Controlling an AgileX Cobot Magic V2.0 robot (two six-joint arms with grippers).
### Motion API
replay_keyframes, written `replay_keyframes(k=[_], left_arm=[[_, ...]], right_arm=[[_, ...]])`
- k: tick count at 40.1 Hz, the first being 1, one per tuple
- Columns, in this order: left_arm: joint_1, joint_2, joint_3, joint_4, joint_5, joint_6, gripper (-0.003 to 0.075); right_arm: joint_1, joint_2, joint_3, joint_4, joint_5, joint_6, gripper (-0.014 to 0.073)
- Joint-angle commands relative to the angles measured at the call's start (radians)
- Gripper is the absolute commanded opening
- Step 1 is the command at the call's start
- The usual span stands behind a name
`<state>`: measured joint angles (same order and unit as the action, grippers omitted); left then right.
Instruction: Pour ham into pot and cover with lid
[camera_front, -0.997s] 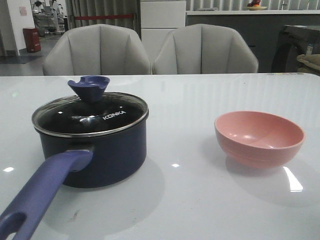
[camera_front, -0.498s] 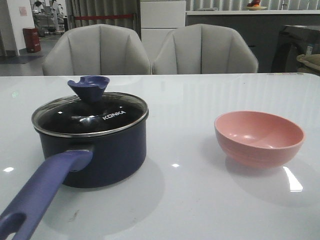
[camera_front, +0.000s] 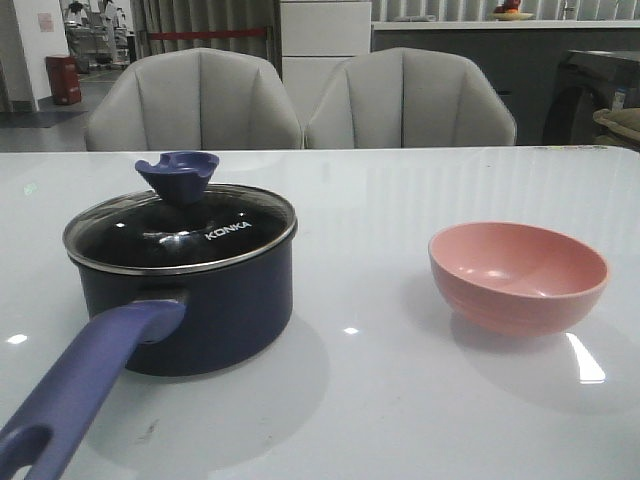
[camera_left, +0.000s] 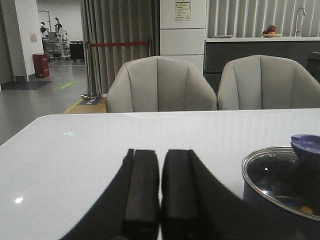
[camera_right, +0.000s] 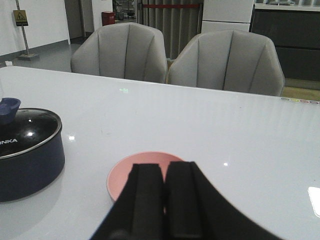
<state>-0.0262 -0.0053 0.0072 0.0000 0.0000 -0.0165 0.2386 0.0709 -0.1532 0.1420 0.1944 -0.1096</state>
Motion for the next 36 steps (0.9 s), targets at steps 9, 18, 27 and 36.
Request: replay_keyframes(k=[9, 18, 27, 36], left_arm=[[0.001, -0.022, 0.030, 0.000, -0.080, -0.011, 0.0113], [0.001, -0.022, 0.030, 0.000, -0.080, -0.011, 0.0113], [0.001, -0.022, 0.030, 0.000, -0.080, -0.011, 0.0113], [0.001, -0.022, 0.030, 0.000, -0.080, -0.011, 0.0113]], right_arm=[[0.002, 0.010, -0.025, 0.002, -0.081, -0.008, 0.0142], [0.002, 0.010, -0.025, 0.002, -0.081, -0.008, 0.0142], [0.002, 0.010, -0.025, 0.002, -0.077, -0.008, 0.0142], [-0.069, 0.006, -0.008, -0.115, -0.088, -0.008, 0.0142]])
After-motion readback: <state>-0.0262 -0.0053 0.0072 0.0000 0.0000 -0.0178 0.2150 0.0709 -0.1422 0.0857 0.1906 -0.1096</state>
